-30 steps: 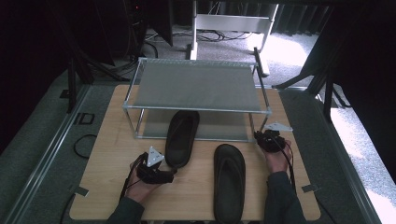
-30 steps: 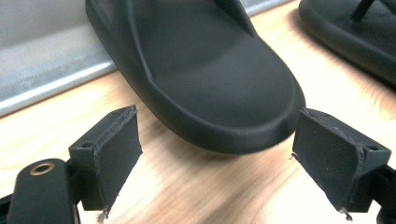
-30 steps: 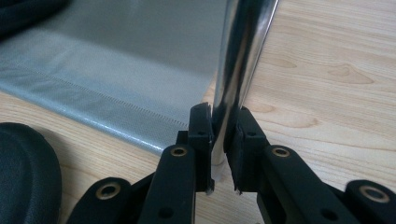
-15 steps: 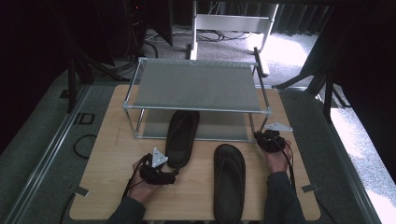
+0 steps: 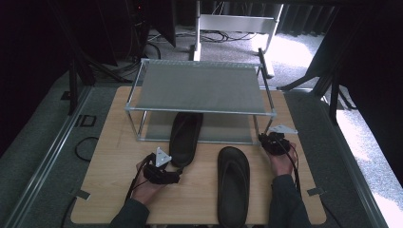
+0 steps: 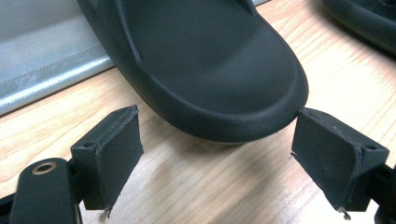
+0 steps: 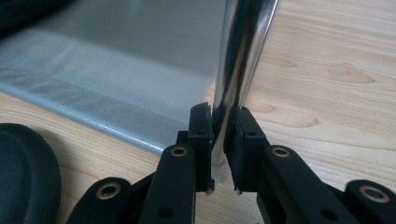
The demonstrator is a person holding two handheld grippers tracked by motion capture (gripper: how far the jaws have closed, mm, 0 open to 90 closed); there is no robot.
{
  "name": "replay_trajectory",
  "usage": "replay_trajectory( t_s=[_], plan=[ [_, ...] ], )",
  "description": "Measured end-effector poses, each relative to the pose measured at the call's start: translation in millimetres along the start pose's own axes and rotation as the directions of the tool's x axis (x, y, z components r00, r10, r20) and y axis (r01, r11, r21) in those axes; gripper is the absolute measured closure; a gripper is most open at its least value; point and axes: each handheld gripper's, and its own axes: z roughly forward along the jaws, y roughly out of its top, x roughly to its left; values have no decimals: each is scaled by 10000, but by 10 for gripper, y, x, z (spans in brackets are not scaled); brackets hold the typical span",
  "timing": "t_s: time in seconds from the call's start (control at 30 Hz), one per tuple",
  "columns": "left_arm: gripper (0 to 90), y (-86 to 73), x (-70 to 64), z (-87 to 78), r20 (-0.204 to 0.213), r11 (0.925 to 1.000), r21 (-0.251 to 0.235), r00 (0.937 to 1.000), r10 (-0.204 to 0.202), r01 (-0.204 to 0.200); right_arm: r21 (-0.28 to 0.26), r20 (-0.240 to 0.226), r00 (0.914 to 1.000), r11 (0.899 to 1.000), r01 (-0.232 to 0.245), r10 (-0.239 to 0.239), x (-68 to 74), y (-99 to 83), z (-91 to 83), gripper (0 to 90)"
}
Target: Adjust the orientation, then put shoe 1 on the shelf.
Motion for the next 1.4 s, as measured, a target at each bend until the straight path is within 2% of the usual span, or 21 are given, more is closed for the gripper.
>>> replay_trajectory(
  t_s=[0.17,0.63,0.8,0.97,1.17,1.4],
  plan=[
    [172,0,-17,37,-71,9998,153,9999,147,-146,-14,5,10000,10000,-3,3,1,-4,0,807],
    [173,33,-25,35,46,9999,41,9999,159,-160,-13,18,10000,10000,4,-4,3,-6,2,807],
    [179,69,-49,72,1,9994,71,9994,348,-348,-16,25,10000,10000,9,-9,4,-9,2,806],
    [184,98,-38,109,5,9995,85,9995,317,-317,-13,20,10000,10000,19,-19,3,-10,2,806],
    [191,135,-26,157,-145,9996,99,9995,278,-277,-7,10,10000,10000,27,-27,1,-12,5,806],
    [207,207,8,235,-300,9987,195,9985,466,-460,26,-1,10000,10000,64,-64,-1,-13,7,806]
  ],
)
